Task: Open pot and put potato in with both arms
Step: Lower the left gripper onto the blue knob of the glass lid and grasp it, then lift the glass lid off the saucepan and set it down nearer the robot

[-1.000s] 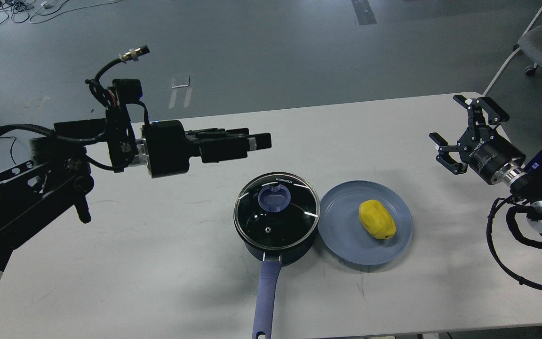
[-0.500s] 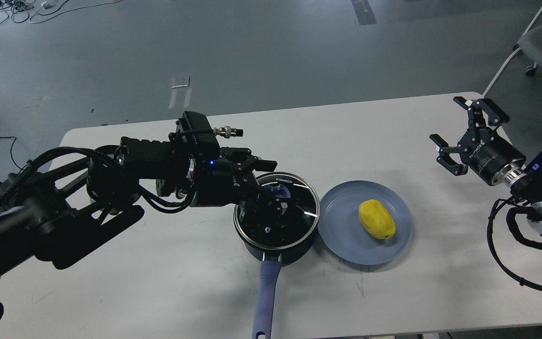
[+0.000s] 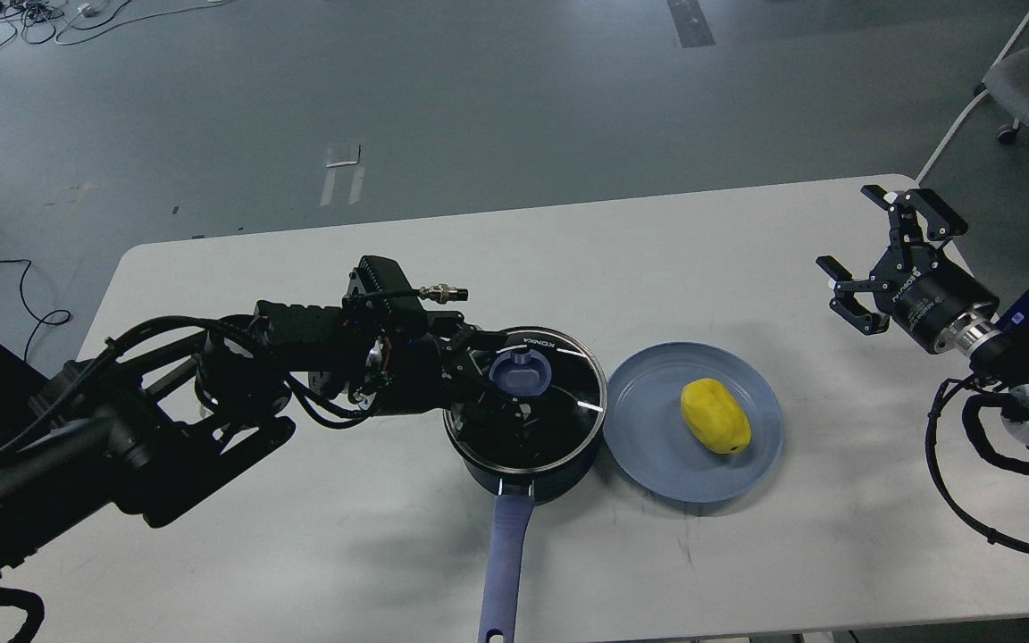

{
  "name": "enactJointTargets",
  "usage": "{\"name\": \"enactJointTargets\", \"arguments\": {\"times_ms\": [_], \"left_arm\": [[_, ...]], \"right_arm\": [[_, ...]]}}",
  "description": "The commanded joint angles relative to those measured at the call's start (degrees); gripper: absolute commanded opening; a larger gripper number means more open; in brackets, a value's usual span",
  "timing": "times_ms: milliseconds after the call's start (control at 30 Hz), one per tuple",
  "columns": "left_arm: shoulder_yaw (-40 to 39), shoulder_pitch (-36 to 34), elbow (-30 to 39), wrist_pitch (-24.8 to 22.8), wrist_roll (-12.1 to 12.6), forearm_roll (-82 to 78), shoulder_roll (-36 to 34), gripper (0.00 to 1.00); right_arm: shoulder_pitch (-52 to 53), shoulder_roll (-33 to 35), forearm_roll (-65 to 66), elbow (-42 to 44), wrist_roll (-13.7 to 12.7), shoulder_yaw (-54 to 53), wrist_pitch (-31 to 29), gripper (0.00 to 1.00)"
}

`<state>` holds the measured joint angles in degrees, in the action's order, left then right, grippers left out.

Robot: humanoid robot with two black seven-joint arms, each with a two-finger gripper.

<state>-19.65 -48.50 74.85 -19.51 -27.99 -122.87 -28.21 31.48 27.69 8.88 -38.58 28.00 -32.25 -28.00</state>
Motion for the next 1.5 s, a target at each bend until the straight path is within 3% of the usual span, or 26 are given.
{"name": "enactJointTargets", "arguments": {"times_ms": [0,67,167,200,300,433,633,767,933,1067,1267,1467], "left_arm": [[0.0,0.5,0.0,0.8,0.0,-0.1,0.0,0.98],[0.0,0.5,0.0,0.9,0.0,-0.4,0.0,0.97],[0.0,0.5,0.0,1.3,0.0,-2.1,0.0,0.88],[0.0,0.5,0.0,1.7,0.0,-2.1,0.0,0.76],[0.0,0.4,0.0,1.9,0.0,-2.1,0.1,0.59],[0.0,0.2,0.1,1.9,0.0,-2.1,-0.2,0.45],[-0.5,-0.8,4.1,1.9,0.0,-2.1,-2.3,0.45],[-0.6,-4.1,8.1,2.0,0.0,-2.1,-7.0,0.45],[-0.5,-6.1,8.3,2.5,0.0,1.1,-14.4,0.45],[0.7,-4.0,4.6,7.4,0.0,4.0,-20.5,0.46],[2.2,3.9,-2.2,14.6,0.0,4.1,-22.9,0.46],[2.3,8.7,-6.7,16.9,0.0,4.7,-22.7,0.47]], "right_arm": [[0.0,0.0,0.1,0.0,0.0,0.0,0.0,1.00],[0.0,0.0,0.1,0.0,0.0,0.0,0.0,1.00],[-0.1,0.0,0.1,0.0,0.0,0.1,0.0,1.00],[-0.1,0.0,0.1,0.0,0.0,0.1,0.0,1.00],[-0.2,0.0,0.1,0.0,0.0,0.1,0.0,1.00],[-0.1,-0.1,0.1,0.0,0.0,0.1,0.0,1.00],[-0.1,0.1,0.1,0.0,0.0,0.1,0.0,1.00],[-0.1,0.1,0.1,0.0,0.0,0.1,0.0,1.00],[-0.1,0.2,0.1,0.0,0.0,0.1,0.0,1.00],[-0.1,0.1,0.1,0.0,0.0,0.1,0.0,1.00],[0.2,-0.1,0.2,0.0,0.0,0.1,0.0,1.00],[0.2,0.1,0.2,0.0,0.0,0.6,0.0,1.00]]}}
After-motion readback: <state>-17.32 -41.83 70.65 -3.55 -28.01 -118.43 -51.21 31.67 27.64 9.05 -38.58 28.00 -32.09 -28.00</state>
